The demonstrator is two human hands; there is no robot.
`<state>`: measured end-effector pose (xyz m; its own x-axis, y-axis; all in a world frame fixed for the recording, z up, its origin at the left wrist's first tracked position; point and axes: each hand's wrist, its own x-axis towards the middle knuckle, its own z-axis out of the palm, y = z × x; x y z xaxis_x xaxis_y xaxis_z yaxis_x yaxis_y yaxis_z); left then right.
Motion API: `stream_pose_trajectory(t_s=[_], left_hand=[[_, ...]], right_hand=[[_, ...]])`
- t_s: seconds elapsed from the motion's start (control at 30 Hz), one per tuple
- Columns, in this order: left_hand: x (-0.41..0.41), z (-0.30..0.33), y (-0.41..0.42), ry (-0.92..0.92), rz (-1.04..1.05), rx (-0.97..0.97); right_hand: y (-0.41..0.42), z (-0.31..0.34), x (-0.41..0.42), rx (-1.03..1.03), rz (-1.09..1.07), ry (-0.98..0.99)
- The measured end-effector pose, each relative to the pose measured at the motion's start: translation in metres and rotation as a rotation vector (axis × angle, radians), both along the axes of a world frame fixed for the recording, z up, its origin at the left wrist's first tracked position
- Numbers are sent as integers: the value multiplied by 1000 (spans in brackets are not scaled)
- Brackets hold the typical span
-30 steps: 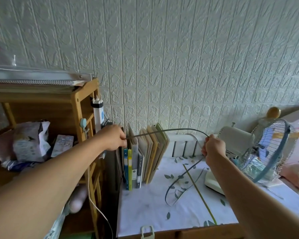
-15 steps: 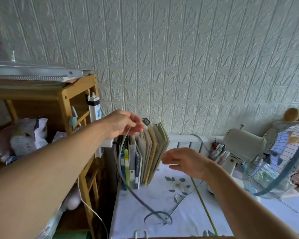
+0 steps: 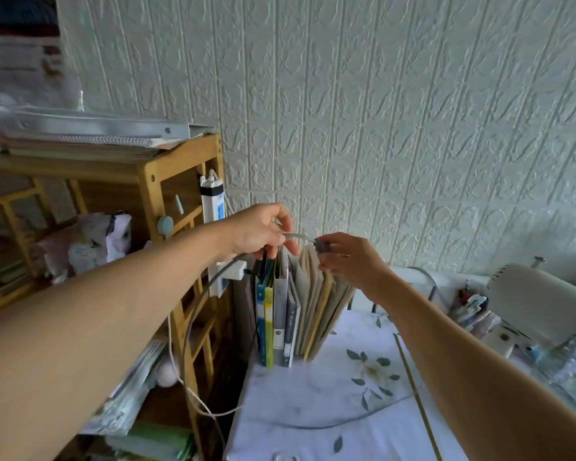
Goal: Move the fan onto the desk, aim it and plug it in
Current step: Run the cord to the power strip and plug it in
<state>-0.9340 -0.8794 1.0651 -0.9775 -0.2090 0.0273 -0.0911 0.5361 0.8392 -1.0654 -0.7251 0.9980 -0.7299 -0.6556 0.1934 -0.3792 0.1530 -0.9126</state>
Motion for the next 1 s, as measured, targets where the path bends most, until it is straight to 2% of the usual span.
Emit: stream_pose_trajectory(t_s=[0.13,0.3,0.53,0.77,0.87,1.0], left_hand=[[-20,-19,-27,-10,97,-59],[-56,-61,-63,-7,300,-286],[-95,-105,-91,-152,464,-693],[-130,-140,-93,-280,407,-1007],[-134,-149,-96,-274,387,-1030],[-131,-145,-95,-218,370,-962]], right_hand=[[-16,-13,-28,93,-211,175],[-33,-33,-74,274,-415,249],[-95,-63,-116,415,-359,361],[-124,-97,-131,616,-324,485],[-130,-104,-128,683,-333,557],[-125,-101,-122,783,-320,545]])
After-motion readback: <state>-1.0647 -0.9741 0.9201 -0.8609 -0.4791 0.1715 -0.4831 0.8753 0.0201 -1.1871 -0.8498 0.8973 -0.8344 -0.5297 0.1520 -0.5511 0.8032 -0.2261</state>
